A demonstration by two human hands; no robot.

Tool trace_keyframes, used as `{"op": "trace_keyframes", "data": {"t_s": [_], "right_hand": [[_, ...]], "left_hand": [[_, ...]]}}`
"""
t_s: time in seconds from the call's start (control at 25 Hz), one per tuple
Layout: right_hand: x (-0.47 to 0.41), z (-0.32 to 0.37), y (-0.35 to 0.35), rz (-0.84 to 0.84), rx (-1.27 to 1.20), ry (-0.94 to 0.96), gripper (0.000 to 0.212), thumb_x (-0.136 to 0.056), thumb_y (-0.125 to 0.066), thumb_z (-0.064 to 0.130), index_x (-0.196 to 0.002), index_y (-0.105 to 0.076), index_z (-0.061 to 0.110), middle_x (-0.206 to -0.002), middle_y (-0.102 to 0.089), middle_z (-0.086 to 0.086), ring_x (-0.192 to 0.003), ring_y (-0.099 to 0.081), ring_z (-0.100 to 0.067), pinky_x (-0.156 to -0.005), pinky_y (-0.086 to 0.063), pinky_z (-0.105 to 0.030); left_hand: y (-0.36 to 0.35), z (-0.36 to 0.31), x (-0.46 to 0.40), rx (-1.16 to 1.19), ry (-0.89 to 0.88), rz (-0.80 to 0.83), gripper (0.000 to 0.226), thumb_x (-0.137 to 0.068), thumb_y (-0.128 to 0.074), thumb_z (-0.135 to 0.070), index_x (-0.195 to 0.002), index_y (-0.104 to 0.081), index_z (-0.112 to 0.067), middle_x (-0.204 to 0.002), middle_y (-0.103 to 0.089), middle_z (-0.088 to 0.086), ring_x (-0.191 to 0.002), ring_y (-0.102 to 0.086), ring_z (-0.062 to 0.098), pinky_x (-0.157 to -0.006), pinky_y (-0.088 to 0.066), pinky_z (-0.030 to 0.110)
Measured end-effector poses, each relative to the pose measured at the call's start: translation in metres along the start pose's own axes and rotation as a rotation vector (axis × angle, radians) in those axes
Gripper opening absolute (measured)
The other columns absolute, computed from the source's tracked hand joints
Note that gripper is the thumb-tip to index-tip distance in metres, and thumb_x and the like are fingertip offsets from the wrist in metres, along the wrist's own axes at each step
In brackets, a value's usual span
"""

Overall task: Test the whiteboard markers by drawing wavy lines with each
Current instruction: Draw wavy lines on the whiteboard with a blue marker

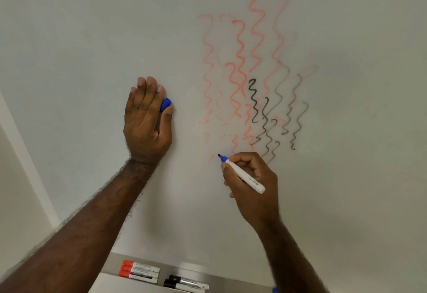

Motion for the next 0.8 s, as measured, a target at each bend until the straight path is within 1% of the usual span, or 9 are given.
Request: {"op": "trace_keyframes", "data": {"t_s": [0.04, 0.12, 0.2, 0.36, 0.48, 0.56, 0.64, 0.72, 0.8], "right_hand": [[0.001, 0.003, 0.003, 0.016, -0.036, -0.027, 0.012, -0.092, -0.08, 0.008, -0.093, -0.072, 0.017, -0.074, -0.074, -0.005, -0.063, -0.071, -0.031, -0.05, -0.057, -0.046], [0.005, 0.007, 0.008, 0.029, -0.079, -0.066, 0.01, -0.093, -0.08, 0.011, -0.096, -0.072, 0.016, -0.079, -0.076, -0.006, -0.066, -0.074, -0.028, -0.05, -0.059, -0.042], [0.01, 0.007, 0.01, 0.051, -0.121, -0.093, 0.011, -0.093, -0.081, 0.013, -0.099, -0.073, 0.015, -0.084, -0.077, -0.008, -0.07, -0.076, -0.029, -0.052, -0.06, -0.04], [0.018, 0.007, 0.014, 0.072, -0.193, -0.126, 0.016, -0.093, -0.079, 0.014, -0.108, -0.074, 0.013, -0.097, -0.079, -0.009, -0.076, -0.077, -0.032, -0.054, -0.062, -0.042], [0.025, 0.009, 0.014, 0.106, -0.241, -0.164, 0.016, -0.095, -0.075, 0.017, -0.11, -0.075, 0.011, -0.102, -0.079, -0.011, -0.076, -0.076, -0.033, -0.055, -0.061, -0.041], [0.032, 0.01, 0.014, 0.153, -0.273, -0.19, 0.019, -0.097, -0.075, 0.024, -0.108, -0.075, 0.008, -0.1, -0.079, -0.014, -0.075, -0.076, -0.034, -0.054, -0.06, -0.04], [0.041, 0.01, 0.013, 0.202, -0.281, -0.223, 0.026, -0.097, -0.071, 0.031, -0.105, -0.074, 0.006, -0.095, -0.079, -0.016, -0.072, -0.075, -0.035, -0.053, -0.059, -0.038], [0.048, 0.008, 0.012, 0.215, -0.274, -0.27, 0.034, -0.098, -0.068, 0.038, -0.1, -0.074, 0.005, -0.085, -0.078, -0.019, -0.066, -0.073, -0.035, -0.051, -0.058, -0.037], [0.054, 0.003, 0.012, 0.206, -0.277, -0.321, 0.039, -0.097, -0.059, 0.04, -0.094, -0.073, 0.004, -0.077, -0.075, -0.022, -0.061, -0.071, -0.035, -0.048, -0.057, -0.036]], "left_hand": [[0.003, -0.002, 0.003, 0.011, 0.012, 0.004, 0.037, -0.103, -0.066, -0.004, -0.136, -0.061, 0.011, -0.147, -0.056, 0.028, -0.144, -0.049, 0.045, -0.121, -0.038, 0.061], [0.01, -0.009, 0.007, 0.04, 0.059, 0.027, 0.035, -0.105, -0.064, -0.007, -0.136, -0.062, 0.009, -0.148, -0.057, 0.025, -0.145, -0.049, 0.041, -0.121, -0.039, 0.058], [0.02, -0.017, 0.013, 0.117, 0.162, 0.083, 0.035, -0.107, -0.061, -0.009, -0.138, -0.062, 0.005, -0.151, -0.056, 0.02, -0.149, -0.046, 0.034, -0.124, -0.037, 0.054], [0.04, -0.036, 0.029, 0.33, 0.422, 0.294, 0.039, -0.108, -0.06, -0.015, -0.146, -0.059, -0.009, -0.158, -0.051, 0.003, -0.154, -0.038, 0.016, -0.129, -0.029, 0.037], [0.056, -0.049, 0.051, 0.368, 0.568, 0.452, 0.043, -0.107, -0.059, -0.035, -0.147, -0.06, -0.02, -0.153, -0.056, -0.009, -0.151, -0.041, 0.005, -0.129, -0.027, 0.031], [0.066, -0.06, 0.072, 0.379, 0.609, 0.583, 0.045, -0.103, -0.054, -0.048, -0.145, -0.061, -0.031, -0.148, -0.059, -0.019, -0.151, -0.038, 0.003, -0.129, -0.03, 0.032], [0.074, -0.072, 0.092, 0.419, 0.655, 0.703, 0.043, -0.103, -0.05, -0.055, -0.14, -0.064, -0.039, -0.142, -0.063, -0.026, -0.151, -0.038, 0.001, -0.125, -0.034, 0.035], [0.081, -0.084, 0.107, 0.48, 0.685, 0.769, 0.036, -0.105, -0.049, -0.048, -0.133, -0.068, -0.038, -0.134, -0.067, -0.026, -0.143, -0.049, 0.001, -0.123, -0.036, 0.037], [0.085, -0.097, 0.115, 0.538, 0.678, 0.814, 0.032, -0.107, -0.049, -0.039, -0.131, -0.069, -0.032, -0.128, -0.071, -0.022, -0.133, -0.059, 0.005, -0.121, -0.04, 0.036]]}}
Point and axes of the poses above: each hand's wrist, its own x-axis away from the middle knuckle, its own y-axis out of the back of the hand, z = x × y, the point moved 5 cm from there along -x, towards the middle knuckle
